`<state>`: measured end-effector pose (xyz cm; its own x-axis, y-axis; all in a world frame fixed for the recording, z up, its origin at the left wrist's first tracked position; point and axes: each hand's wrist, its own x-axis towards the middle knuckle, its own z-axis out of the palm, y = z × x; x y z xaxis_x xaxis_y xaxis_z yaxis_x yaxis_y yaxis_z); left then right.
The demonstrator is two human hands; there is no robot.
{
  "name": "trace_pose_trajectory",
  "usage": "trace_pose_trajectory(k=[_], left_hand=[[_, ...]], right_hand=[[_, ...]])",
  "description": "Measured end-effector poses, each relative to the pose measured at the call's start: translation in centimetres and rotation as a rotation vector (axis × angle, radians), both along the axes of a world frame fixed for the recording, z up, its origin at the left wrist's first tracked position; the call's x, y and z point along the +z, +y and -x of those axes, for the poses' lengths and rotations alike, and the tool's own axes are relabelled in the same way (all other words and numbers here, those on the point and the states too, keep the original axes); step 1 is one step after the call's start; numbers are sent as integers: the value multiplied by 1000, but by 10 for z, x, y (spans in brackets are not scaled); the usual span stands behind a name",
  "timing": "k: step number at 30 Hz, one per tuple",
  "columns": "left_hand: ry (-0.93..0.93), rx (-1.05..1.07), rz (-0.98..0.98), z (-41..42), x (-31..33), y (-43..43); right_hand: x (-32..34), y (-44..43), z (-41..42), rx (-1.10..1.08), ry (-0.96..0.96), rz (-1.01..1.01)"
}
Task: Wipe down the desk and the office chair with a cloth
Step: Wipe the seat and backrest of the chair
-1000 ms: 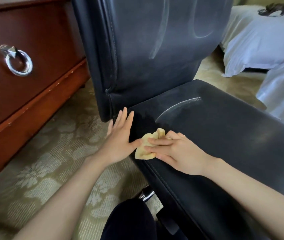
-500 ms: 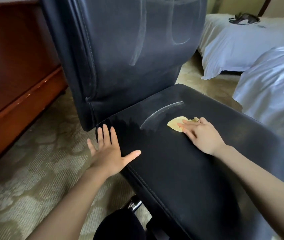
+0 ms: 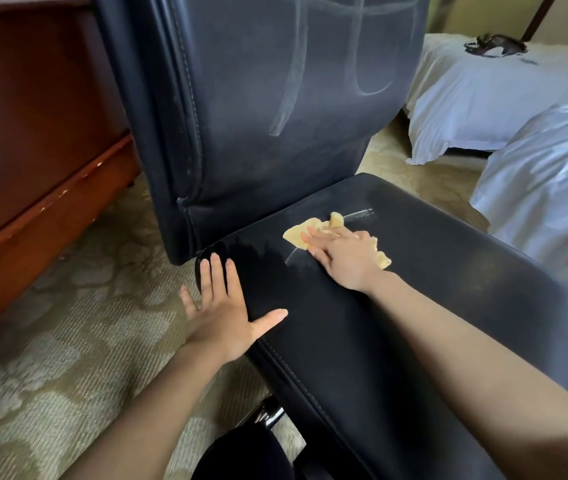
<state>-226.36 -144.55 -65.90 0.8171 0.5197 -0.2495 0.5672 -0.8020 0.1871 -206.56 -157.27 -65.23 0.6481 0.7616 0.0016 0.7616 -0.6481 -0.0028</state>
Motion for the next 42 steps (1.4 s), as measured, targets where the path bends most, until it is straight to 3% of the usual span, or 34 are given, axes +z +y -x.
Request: trace_pose_trajectory(k=[8, 13, 19, 27, 34, 42], left_hand=[[41, -9, 29, 0, 6, 1], [20, -13, 23, 1, 5, -1], [-25, -16, 28, 2, 2, -1], [-79, -20, -7, 2, -6, -2], [-97, -12, -9, 1, -10, -2], [-118, 6, 33, 0, -15, 2]], right_hand=[[13, -41, 52, 352, 90, -90], [22, -85, 76, 402, 72, -40], [33, -112, 68, 372, -97, -3], [13, -50, 18, 3, -106, -2], [17, 26, -20, -150, 66, -36], [24, 82, 5, 107, 91, 69]])
